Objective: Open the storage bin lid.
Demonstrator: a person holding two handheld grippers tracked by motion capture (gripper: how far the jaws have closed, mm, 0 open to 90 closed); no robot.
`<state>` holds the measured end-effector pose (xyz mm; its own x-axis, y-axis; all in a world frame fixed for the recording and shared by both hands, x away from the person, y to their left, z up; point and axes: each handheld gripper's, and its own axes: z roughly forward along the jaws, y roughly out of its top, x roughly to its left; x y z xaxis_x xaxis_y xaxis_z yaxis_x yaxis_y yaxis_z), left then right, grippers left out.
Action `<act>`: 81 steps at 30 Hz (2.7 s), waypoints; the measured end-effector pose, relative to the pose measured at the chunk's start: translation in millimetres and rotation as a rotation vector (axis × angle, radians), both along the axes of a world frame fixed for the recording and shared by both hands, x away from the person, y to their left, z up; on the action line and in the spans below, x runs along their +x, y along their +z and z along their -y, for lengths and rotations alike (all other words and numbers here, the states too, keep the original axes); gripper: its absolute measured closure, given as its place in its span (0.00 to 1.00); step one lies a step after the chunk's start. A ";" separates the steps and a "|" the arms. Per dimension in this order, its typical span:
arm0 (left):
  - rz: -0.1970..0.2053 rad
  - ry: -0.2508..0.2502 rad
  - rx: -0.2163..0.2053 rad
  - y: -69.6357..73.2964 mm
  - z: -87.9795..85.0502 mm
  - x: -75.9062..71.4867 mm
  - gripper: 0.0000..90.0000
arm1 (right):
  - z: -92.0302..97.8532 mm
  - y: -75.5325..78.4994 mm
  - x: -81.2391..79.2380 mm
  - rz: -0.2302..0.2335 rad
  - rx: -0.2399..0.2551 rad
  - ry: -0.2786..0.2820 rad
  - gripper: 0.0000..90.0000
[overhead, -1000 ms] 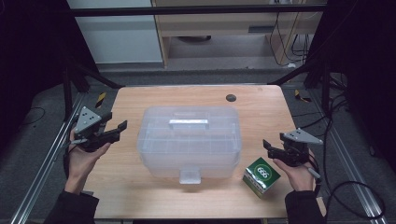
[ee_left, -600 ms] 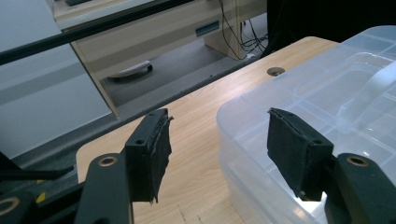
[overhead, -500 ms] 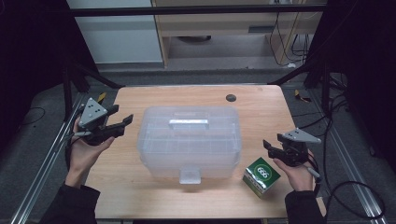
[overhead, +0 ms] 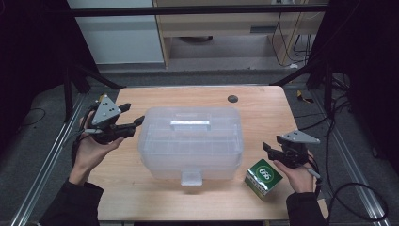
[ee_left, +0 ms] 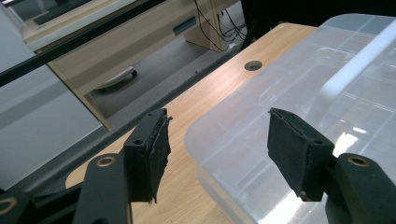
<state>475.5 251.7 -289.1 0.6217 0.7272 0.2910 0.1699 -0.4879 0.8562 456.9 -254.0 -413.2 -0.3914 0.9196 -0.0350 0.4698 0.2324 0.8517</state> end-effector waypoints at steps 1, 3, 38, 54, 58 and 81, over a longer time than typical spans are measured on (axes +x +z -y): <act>-0.001 -0.006 0.011 0.5 2.2 -0.1 0.43 | -0.3 -0.1 0.2 -0.002 0.001 0.000 0.44; -0.003 -0.021 0.034 1.7 5.4 -0.5 0.42 | -0.6 -0.1 0.2 -0.005 0.003 0.001 0.44; 0.003 -0.210 0.300 3.0 74.3 -7.5 0.41 | -4.8 -2.5 2.2 -0.032 0.005 0.012 0.45; 0.023 -0.252 0.413 -4.6 102.0 -2.5 0.45 | -4.4 -4.2 2.8 -0.043 0.004 0.018 0.45; 0.027 -0.249 0.422 -6.2 107.1 0.6 0.46 | -3.8 -4.2 2.6 -0.045 0.008 0.015 0.45; 0.046 -0.261 0.559 -16.5 124.8 10.4 0.71 | -4.0 -5.3 2.8 -0.068 0.009 0.026 0.48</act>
